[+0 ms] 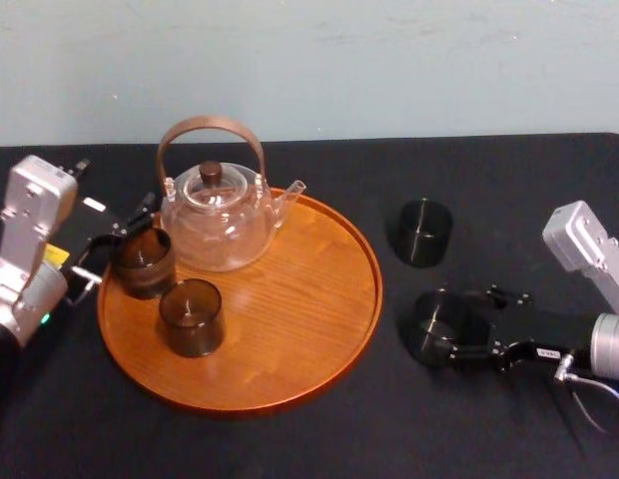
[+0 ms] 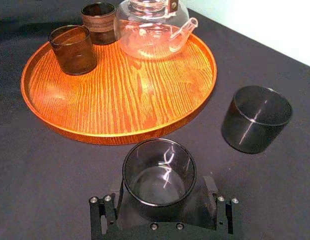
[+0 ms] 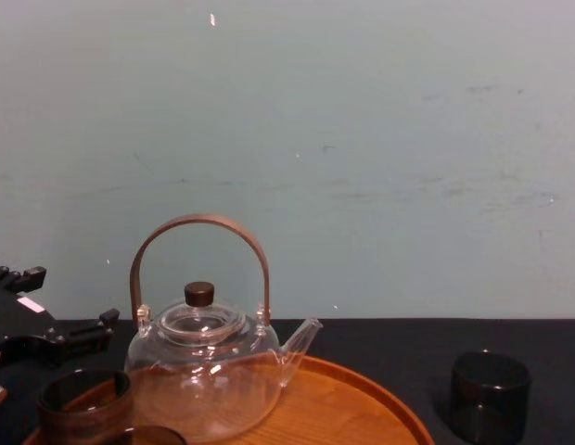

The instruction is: Pick up the glass from the table and place it on the tray.

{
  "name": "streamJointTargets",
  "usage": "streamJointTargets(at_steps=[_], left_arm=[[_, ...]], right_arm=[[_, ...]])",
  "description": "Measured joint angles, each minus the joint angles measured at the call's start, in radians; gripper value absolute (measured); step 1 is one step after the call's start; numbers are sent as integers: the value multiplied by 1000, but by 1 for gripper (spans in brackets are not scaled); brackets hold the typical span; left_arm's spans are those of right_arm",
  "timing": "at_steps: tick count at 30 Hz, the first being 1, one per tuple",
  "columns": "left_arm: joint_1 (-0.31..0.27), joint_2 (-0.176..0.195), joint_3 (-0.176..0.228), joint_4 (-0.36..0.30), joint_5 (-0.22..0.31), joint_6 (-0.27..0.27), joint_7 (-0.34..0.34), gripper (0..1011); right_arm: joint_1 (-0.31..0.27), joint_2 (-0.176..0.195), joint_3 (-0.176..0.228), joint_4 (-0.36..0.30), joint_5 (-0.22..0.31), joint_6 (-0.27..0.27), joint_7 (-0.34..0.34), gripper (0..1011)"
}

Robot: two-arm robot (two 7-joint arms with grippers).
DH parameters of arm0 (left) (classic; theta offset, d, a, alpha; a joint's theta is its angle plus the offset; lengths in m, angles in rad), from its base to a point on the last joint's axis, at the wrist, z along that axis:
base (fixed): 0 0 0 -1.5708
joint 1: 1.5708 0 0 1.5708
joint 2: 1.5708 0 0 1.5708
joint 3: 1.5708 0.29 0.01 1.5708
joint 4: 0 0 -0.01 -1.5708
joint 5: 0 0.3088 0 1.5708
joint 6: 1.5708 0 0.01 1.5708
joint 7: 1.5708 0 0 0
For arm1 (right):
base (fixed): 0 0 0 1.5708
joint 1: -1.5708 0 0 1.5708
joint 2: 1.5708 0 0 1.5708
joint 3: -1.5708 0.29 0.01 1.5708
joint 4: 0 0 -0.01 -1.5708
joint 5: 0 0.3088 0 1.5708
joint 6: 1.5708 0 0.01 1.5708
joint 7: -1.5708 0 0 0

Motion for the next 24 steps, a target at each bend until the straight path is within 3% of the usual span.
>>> streamJointTargets(at_steps=[17, 24], left_arm=[[0, 0, 0, 0, 0, 0, 0, 1001], [0, 0, 0, 0, 0, 0, 0, 1001]], right_arm=[[72, -18, -58, 36, -21, 6, 19, 1003], [75, -19, -62, 38, -25, 6, 18, 1002]])
